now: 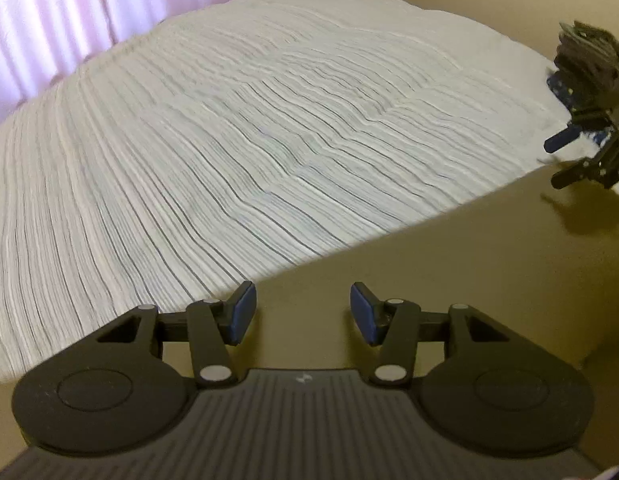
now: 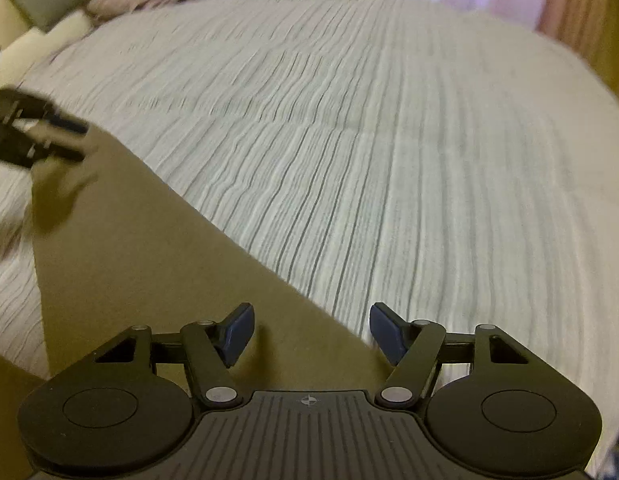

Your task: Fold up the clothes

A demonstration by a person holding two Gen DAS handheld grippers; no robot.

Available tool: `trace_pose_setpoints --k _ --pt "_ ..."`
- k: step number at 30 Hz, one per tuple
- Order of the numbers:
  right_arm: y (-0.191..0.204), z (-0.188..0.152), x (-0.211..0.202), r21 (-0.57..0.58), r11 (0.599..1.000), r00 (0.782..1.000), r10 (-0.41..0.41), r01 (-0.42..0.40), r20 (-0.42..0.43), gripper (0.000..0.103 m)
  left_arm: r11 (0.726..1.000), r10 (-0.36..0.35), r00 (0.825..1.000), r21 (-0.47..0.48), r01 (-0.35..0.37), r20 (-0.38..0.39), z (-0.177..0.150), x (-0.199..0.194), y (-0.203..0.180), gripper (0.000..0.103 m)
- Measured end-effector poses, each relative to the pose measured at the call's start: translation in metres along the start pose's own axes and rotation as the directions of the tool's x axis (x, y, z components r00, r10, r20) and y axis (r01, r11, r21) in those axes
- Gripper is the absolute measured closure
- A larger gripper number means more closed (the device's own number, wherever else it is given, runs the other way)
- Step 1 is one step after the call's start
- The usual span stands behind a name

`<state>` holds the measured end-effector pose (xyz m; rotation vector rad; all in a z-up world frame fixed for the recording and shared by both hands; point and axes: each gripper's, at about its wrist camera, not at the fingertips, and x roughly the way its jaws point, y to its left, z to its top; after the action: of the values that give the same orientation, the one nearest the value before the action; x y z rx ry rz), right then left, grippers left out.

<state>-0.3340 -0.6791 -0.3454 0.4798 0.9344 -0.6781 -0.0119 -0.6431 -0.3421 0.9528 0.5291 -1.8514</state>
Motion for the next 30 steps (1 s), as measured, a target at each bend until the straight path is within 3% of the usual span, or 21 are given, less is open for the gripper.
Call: trace_pose_setpoints --k 7,8,10,11,12,13,15,20,23,27,30 --pt "-0.010 0.000 0.024 -0.095 0.993 0.992 0.062 -0.072 -0.106 0.037 0.979 -0.077 0.991 0.182 0.096 -0.108 -0.003 0.038 0.024 0.050" --pt "-0.009 -0.001 0.026 -0.099 0.992 0.990 0.063 -0.075 -0.124 0.044 0.974 -0.085 0.990 0.197 0.107 -0.116 -0.004 0.041 0.025 0.050" --pt "-0.009 -0.001 0.028 -0.098 0.992 0.988 0.069 -0.083 -0.138 0.068 0.969 -0.104 0.986 0.211 0.129 -0.129 -0.005 0.045 0.026 0.052" --pt "-0.010 -0.001 0.029 -0.091 0.992 0.987 0.074 -0.087 -0.142 0.074 0.966 -0.113 0.984 0.217 0.141 -0.135 -0.005 0.047 0.026 0.055" --pt "-0.010 0.000 0.029 -0.083 0.992 0.986 0.079 -0.092 -0.144 0.090 0.966 -0.112 0.985 0.219 0.139 -0.130 -0.007 0.044 0.025 0.072" --pt "-0.009 0.000 0.027 -0.081 0.993 0.986 0.074 -0.087 -0.146 0.097 0.969 -0.101 0.988 0.216 0.124 -0.114 -0.009 0.034 0.021 0.095" --pt "0.000 -0.001 0.018 -0.101 0.993 0.991 0.039 -0.052 -0.128 0.102 0.973 -0.078 0.993 0.209 0.094 -0.083 -0.015 0.015 0.013 0.101" --pt "0.033 -0.015 -0.025 -0.136 0.988 0.997 -0.071 0.067 -0.023 0.102 0.982 -0.019 1.000 0.188 0.020 -0.005 -0.028 -0.032 -0.005 0.102" --pt "0.073 -0.037 -0.072 -0.173 0.971 0.985 -0.157 0.168 0.076 0.102 0.988 0.012 0.999 0.157 -0.017 0.032 -0.043 -0.064 -0.020 0.102" --pt "0.130 -0.081 -0.128 -0.195 0.950 0.964 -0.215 0.243 0.153 0.102 1.000 0.016 1.000 -0.002 -0.016 0.022 -0.106 -0.124 -0.061 0.102" --pt "0.174 -0.126 -0.151 -0.194 0.943 0.960 -0.247 0.270 0.136 0.102 0.993 0.018 1.000 -0.121 -0.016 0.014 -0.154 -0.169 -0.092 0.102"
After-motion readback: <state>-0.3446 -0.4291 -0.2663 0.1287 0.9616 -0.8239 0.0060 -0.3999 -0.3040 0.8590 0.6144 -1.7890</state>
